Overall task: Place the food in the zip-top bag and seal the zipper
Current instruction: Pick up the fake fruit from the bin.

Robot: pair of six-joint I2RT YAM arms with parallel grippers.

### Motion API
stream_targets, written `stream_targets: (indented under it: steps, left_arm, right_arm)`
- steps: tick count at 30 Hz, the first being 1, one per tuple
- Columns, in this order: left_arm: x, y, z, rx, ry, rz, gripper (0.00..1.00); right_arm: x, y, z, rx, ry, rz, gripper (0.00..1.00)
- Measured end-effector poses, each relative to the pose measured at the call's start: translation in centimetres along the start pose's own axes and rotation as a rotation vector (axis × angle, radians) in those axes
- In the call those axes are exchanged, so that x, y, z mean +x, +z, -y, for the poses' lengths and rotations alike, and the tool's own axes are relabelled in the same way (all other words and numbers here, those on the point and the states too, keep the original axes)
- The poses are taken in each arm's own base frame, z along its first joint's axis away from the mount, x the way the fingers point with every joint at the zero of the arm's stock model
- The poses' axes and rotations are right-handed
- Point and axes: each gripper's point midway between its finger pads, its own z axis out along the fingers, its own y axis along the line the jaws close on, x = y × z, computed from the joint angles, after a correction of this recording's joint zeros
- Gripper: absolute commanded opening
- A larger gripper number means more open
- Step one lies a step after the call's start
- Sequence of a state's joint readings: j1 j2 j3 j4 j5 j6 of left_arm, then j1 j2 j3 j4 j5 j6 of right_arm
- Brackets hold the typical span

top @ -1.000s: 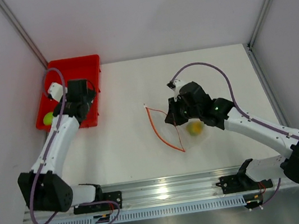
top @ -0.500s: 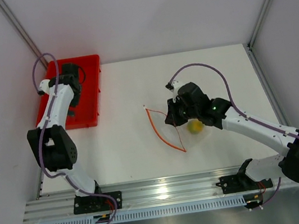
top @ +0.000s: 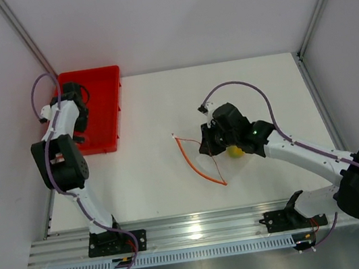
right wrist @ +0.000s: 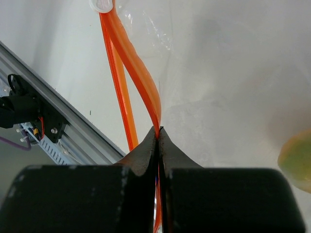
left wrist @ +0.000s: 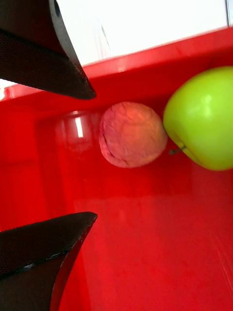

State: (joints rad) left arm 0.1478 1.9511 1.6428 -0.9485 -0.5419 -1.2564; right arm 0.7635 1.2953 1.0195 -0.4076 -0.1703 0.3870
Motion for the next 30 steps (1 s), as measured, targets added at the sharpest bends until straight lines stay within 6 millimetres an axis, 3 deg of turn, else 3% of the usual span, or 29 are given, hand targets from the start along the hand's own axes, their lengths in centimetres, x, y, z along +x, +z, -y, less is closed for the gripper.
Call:
stream_targets:
  steps: [7,13,16,22,30]
  left_arm:
    - [-0.7,0.8,1.6,0.048,-0.026,-0.022,0.96]
    - [0.0,2.1,2.3,0.028,-0.030,-0.066,0.95]
    - [0.7,2.9,1.7,-0.016,-0.033,-0.105,0.88]
    - [1.8,4.3,0.0,-0.099,-0.031,-0.146,0.94]
    - [1.5,3.9,-0.5,-0.132,-0.050,-0.143,0.98]
  right_arm:
    - [0.4,0.4,0.3,0.001,0.002,-0.007,0.00]
    - [0.5,0.5,0.5,0.003,0.004,-0.006,0.00]
    - [0.4,0.5,0.7,0.007,0.007,-0.003,0.00]
    - [1.0,0.6,1.1,0.015,0.009,-0.016,0.00]
    - [1.4,0.8,1.4,0.022,0.013,-0.026,0.00]
